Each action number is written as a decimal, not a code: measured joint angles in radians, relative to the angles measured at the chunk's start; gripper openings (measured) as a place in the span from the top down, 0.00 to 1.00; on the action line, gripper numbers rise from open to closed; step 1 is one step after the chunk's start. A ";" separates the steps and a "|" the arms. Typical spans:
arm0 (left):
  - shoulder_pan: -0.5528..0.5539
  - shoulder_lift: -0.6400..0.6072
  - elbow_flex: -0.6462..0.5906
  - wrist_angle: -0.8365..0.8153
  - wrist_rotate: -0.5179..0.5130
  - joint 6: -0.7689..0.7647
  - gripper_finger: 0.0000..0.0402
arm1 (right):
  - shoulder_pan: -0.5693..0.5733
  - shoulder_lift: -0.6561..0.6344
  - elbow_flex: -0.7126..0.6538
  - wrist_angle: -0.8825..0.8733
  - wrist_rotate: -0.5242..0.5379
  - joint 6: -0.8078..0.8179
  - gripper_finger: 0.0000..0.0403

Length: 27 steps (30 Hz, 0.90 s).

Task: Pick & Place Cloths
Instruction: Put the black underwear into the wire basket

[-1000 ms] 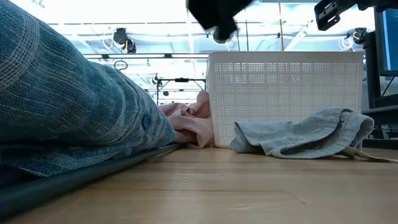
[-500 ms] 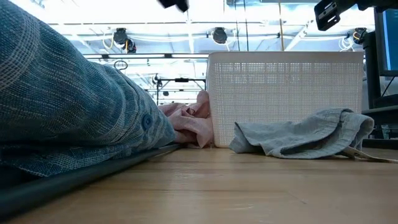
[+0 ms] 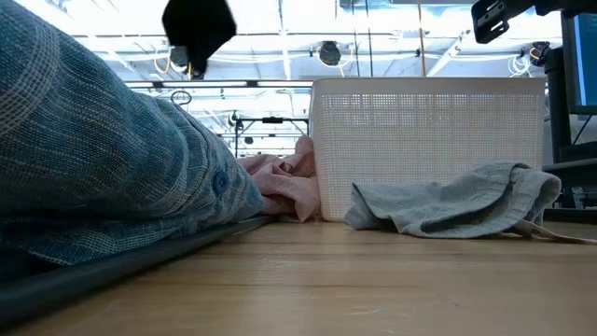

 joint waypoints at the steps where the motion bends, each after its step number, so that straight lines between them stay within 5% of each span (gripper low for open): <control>1: 0.019 0.002 0.000 -0.003 -0.016 0.031 1.00 | 0.000 0.000 0.000 0.000 0.000 0.000 1.00; 11: 0.225 0.098 0.000 -0.217 -0.025 0.155 1.00 | 0.000 0.000 0.000 0.000 0.000 0.000 1.00; 27: 0.539 0.250 0.000 -0.788 0.161 -0.171 1.00 | 0.000 0.000 0.000 0.000 0.004 0.000 1.00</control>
